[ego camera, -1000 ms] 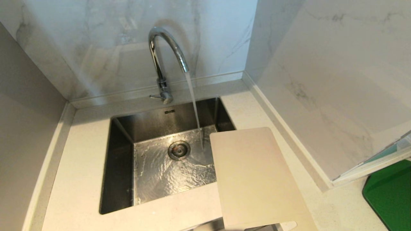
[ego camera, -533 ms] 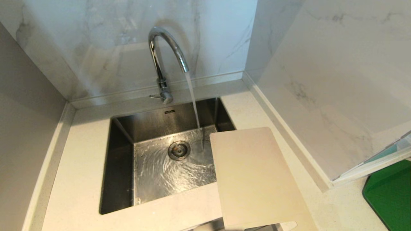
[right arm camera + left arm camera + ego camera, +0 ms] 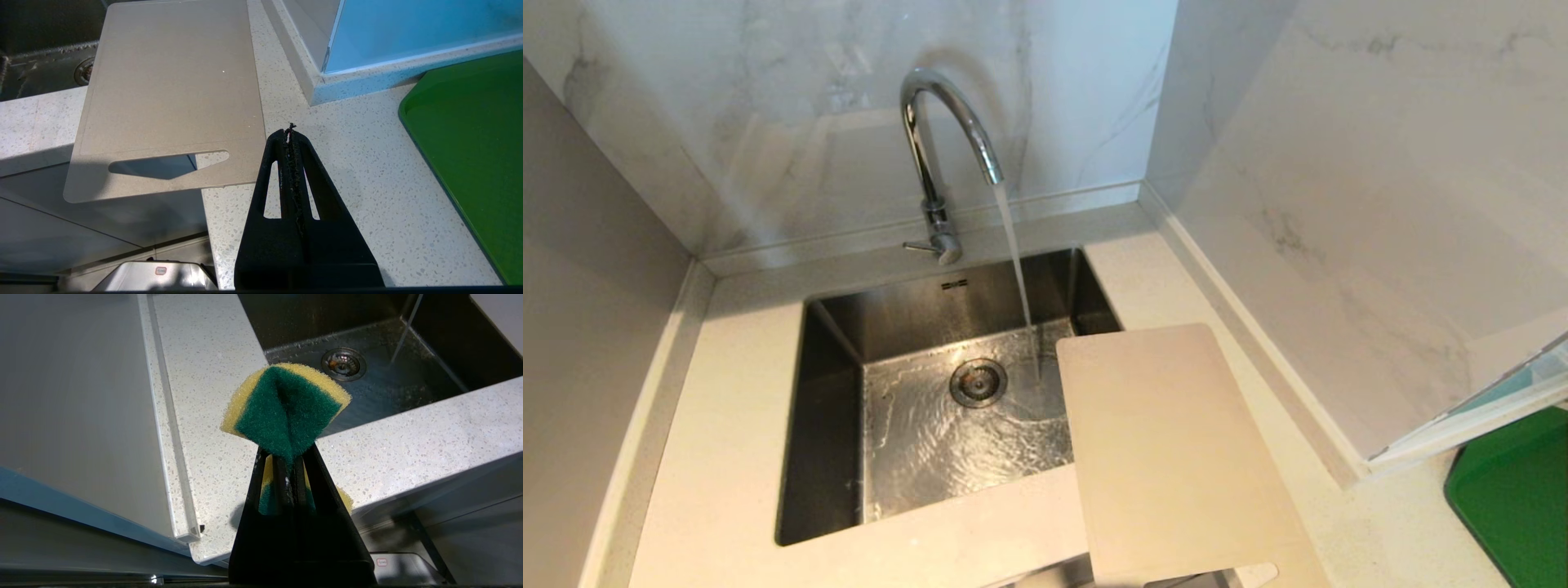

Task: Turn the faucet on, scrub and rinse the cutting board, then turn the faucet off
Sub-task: Pick up the cutting board

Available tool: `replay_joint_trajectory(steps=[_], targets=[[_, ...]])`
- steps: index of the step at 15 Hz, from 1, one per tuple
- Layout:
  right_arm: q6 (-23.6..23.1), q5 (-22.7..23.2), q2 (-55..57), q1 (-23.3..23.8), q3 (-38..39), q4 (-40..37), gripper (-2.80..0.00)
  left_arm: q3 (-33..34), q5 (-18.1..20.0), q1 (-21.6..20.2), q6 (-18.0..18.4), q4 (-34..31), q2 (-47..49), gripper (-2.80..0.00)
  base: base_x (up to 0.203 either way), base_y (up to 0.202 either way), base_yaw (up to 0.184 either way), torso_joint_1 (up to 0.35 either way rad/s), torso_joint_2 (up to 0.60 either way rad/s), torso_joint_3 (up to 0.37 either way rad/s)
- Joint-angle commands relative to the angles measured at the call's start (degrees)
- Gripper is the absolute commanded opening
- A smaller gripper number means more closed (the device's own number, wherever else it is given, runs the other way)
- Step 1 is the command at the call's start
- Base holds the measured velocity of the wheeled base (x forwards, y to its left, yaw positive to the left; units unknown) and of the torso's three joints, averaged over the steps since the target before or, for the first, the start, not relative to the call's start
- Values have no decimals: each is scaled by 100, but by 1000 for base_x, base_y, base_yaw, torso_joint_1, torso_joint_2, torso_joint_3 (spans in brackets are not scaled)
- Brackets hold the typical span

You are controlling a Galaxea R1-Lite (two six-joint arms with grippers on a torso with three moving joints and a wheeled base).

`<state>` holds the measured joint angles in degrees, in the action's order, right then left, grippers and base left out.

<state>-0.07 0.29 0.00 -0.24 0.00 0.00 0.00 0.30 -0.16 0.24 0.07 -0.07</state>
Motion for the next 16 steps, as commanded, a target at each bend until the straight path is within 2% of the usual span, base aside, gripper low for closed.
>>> replay_joint_trajectory(steps=[1,16], targets=[[-1,6,0,-2,9,0,-280,0,-4,-2,2,1,7,-280,0,0,0,0,0,0],[-1,6,0,-2,9,0,-280,0,-4,-2,10,1,7,-280,0,0,0,0,0,0]])
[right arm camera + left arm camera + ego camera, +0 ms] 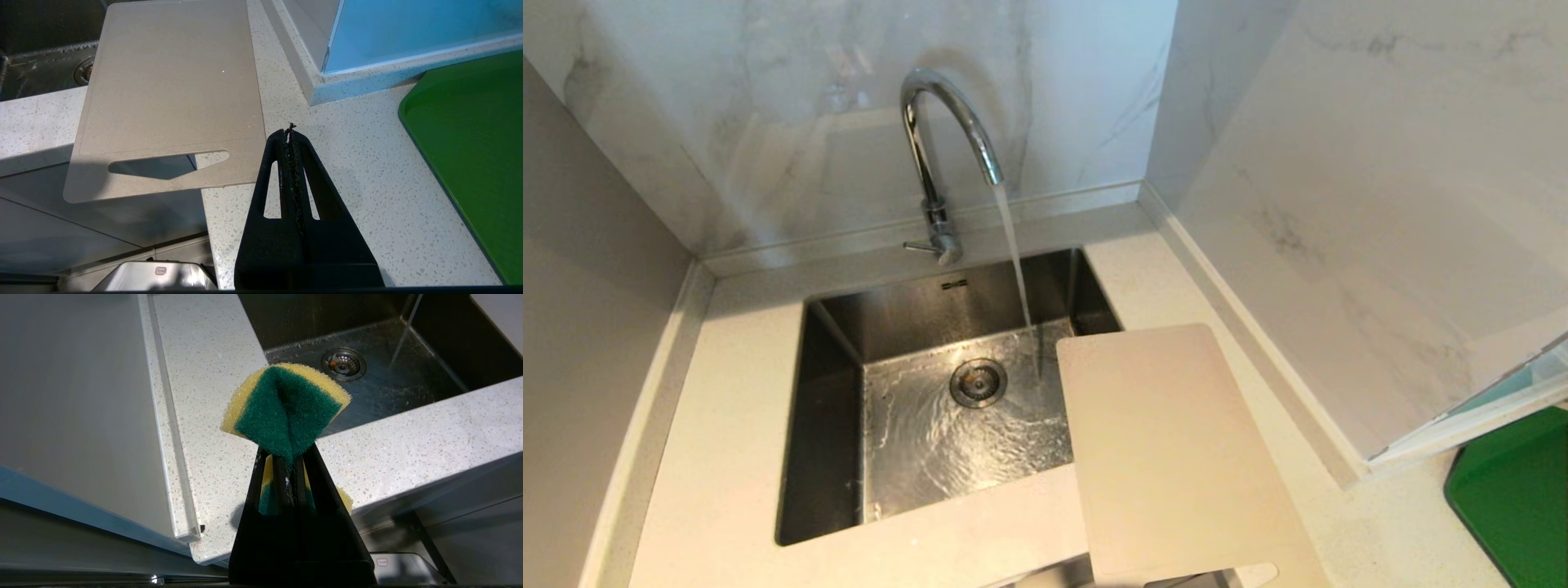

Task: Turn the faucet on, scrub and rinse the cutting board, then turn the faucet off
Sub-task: Pick up the cutting board

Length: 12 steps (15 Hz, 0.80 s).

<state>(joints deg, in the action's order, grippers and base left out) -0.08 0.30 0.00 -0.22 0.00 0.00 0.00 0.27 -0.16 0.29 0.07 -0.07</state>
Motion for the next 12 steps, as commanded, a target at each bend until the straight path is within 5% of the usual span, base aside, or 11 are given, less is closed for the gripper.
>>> replay_joint_trajectory(steps=[1,12], targets=[[0,5,0,-4,9,0,-280,0,0,-2,6,1,7,-280,0,0,0,0,0,0],[0,5,0,-4,9,0,-280,0,0,-2,6,1,7,-280,0,0,0,0,0,0]])
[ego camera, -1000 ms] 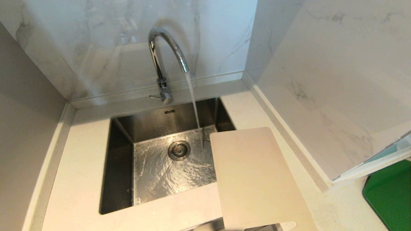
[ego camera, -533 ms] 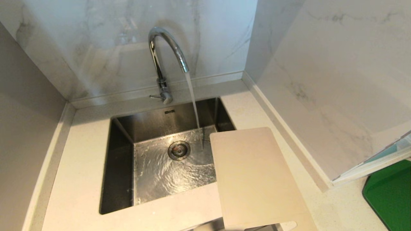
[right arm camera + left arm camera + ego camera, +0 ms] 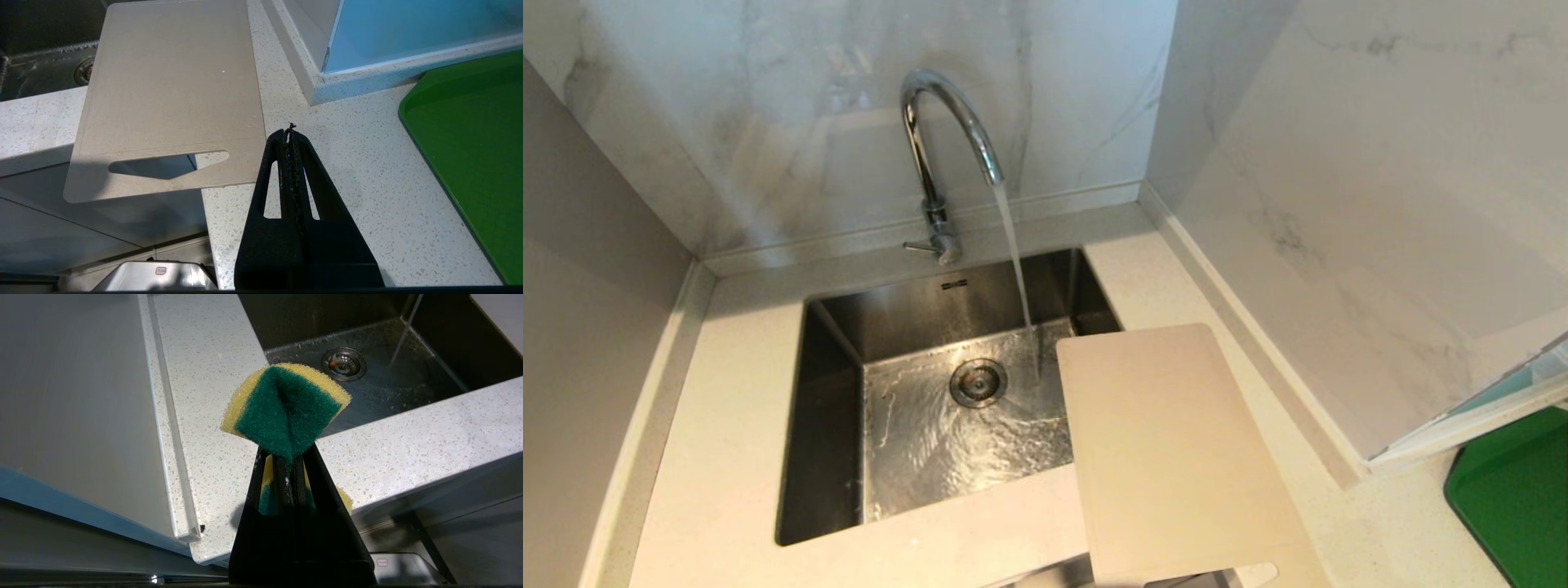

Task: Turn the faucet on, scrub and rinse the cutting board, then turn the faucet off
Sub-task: Pick up the cutting board

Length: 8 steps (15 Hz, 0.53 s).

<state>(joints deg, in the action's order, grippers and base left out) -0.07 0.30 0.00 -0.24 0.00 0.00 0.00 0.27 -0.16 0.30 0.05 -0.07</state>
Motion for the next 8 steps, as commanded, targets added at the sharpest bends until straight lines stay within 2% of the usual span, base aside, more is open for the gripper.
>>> replay_joint_trajectory(steps=[1,8], targets=[[-1,5,0,-2,9,0,-280,0,0,-2,5,4,7,-280,0,0,0,0,0,0],[-1,5,0,-2,9,0,-280,0,0,-2,5,4,7,-280,0,0,0,0,0,0]])
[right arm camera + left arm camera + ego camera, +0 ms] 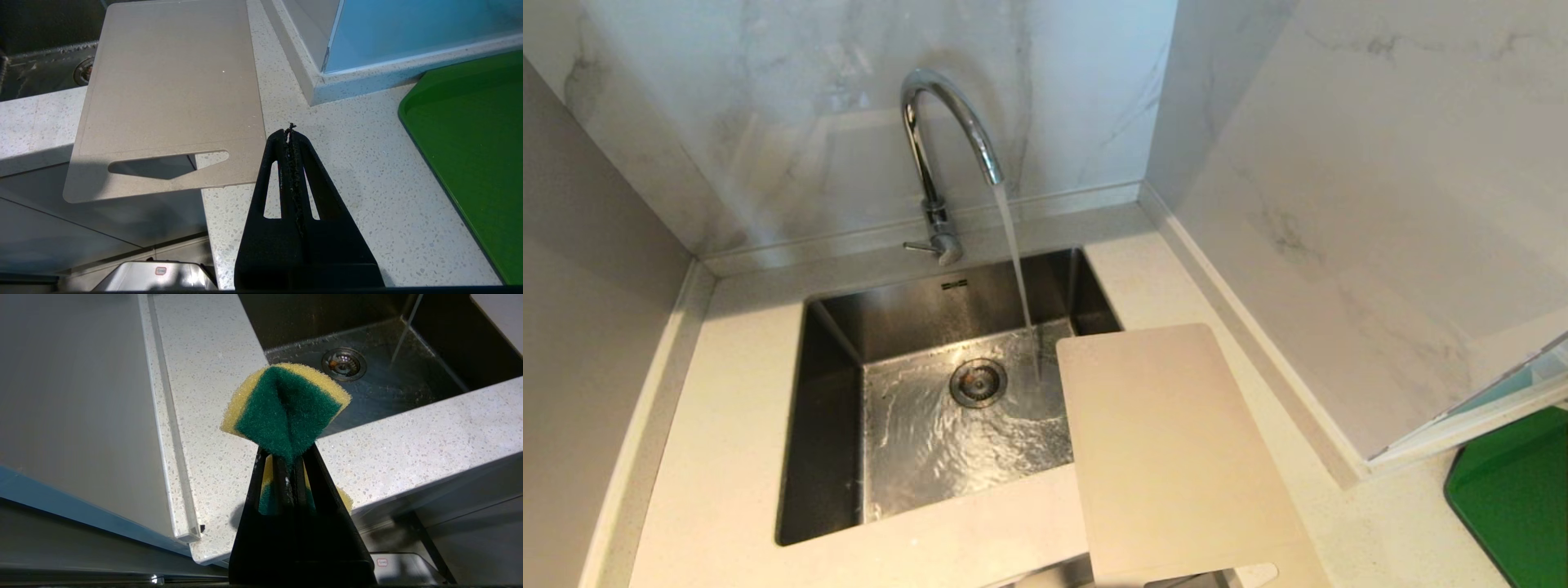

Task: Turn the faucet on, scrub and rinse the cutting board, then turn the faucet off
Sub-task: Pick up the cutting board

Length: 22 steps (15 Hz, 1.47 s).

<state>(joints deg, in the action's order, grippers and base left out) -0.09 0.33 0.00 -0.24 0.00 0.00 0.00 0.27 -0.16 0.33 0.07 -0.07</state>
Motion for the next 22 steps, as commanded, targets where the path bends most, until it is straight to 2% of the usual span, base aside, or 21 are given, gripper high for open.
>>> replay_joint_trajectory(steps=[1,18,20,22], targets=[[0,2,0,-2,9,0,-280,0,0,-2,2,1,7,-280,0,0,0,0,0,0],[-86,2,21,2,-62,-55,-280,0,0,-2,-7,1,7,-280,0,0,0,0,0,0],[-75,31,105,-1,-519,-239,-280,0,0,-2,-7,1,7,-280,0,0,0,0,0,0],[-116,85,435,-2,-1329,-773,-280,0,0,-2,-7,1,7,-280,0,0,0,0,0,0]])
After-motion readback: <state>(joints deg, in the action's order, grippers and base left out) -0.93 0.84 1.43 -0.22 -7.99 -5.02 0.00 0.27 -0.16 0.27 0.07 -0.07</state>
